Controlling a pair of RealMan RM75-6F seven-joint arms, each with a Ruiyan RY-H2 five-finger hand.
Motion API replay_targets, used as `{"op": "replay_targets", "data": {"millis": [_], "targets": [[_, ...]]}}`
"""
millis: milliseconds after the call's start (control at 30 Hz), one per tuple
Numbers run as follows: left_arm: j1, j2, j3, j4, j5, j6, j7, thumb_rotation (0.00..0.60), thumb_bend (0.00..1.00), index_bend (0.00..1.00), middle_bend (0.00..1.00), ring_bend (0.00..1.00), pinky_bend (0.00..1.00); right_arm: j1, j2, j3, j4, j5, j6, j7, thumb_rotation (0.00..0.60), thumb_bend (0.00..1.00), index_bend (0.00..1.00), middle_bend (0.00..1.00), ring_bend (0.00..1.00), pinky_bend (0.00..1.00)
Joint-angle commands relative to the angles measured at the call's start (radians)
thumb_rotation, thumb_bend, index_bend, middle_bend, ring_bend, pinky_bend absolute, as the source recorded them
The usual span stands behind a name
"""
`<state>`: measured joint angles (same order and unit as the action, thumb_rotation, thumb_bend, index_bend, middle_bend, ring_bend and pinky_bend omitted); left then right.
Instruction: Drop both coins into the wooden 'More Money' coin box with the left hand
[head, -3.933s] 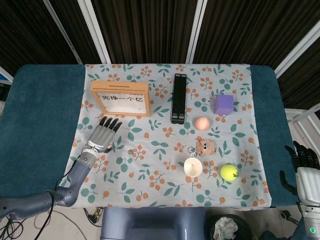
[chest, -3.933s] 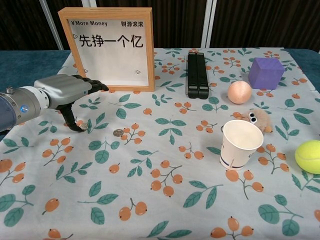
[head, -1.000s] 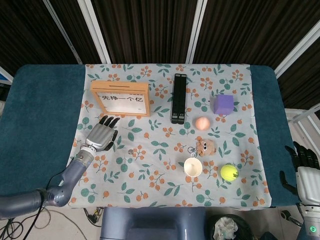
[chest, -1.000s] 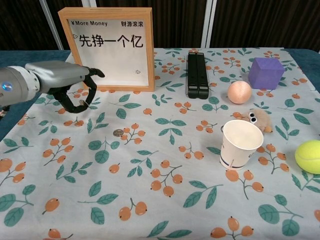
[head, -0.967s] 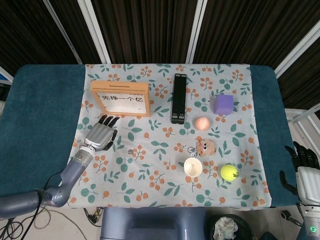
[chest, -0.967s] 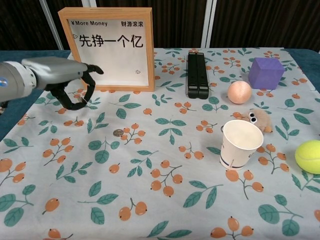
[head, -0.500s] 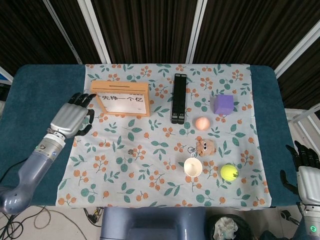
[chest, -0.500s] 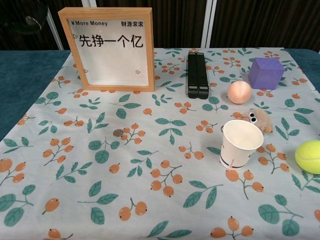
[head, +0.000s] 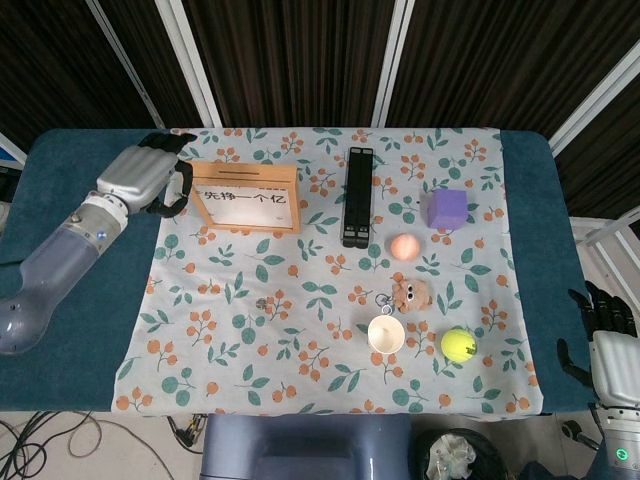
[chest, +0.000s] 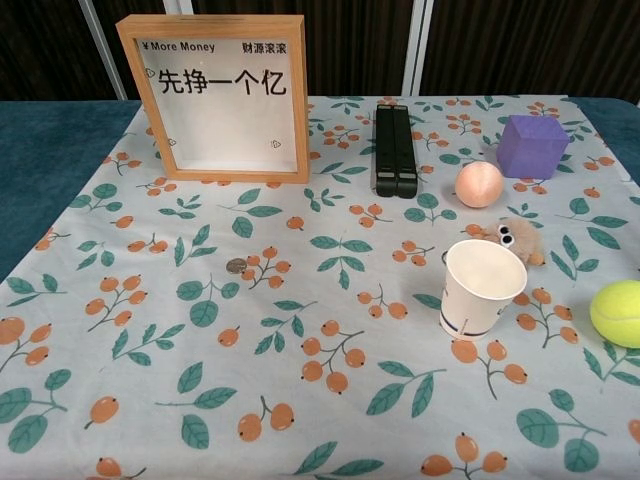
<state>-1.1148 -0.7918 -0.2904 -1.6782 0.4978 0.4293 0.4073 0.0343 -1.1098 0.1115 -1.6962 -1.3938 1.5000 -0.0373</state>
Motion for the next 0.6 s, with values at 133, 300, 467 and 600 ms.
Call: {"op": "replay_targets", "data": {"millis": [133,300,467,600], "targets": [[-0.207,-0.098,0.151,0.262,-0.11,-0.176,-0.005,0.6,0.53,0.67,0.0,0.0,0.0,-0.007,-0.007,0.01,0.001,0.012,0.018,-0.009,0.6,0.51,0.15,0.02,0.0,0.0],[-0.3,-0.197,0.25,0.438,-0.15,-0.247,-0.054,0.6,0.53,0.67,0.0,0.0,0.0,-0.008,-0.01,0.013,0.006,0.018,0.023,-0.023,0.6,0.51,0.15,0.02,0.0,0.0],[-0.354,-0.29,0.313,0.615,-0.172,-0.349,-0.148,0.6,0.53,0.67,0.0,0.0,0.0,-0.011,-0.012,0.01,0.007,0.015,0.029,-0.034,0.6,0.51,0.15,0.02,0.0,0.0],[-0.382,-0.358,0.348,0.749,-0.156,-0.417,-0.224,0.6,0.53,0.67,0.0,0.0,0.0,-0.011,-0.017,0.014,0.01,0.02,0.031,-0.043,0.6,0.51,0.15,0.02,0.0,0.0]]}}
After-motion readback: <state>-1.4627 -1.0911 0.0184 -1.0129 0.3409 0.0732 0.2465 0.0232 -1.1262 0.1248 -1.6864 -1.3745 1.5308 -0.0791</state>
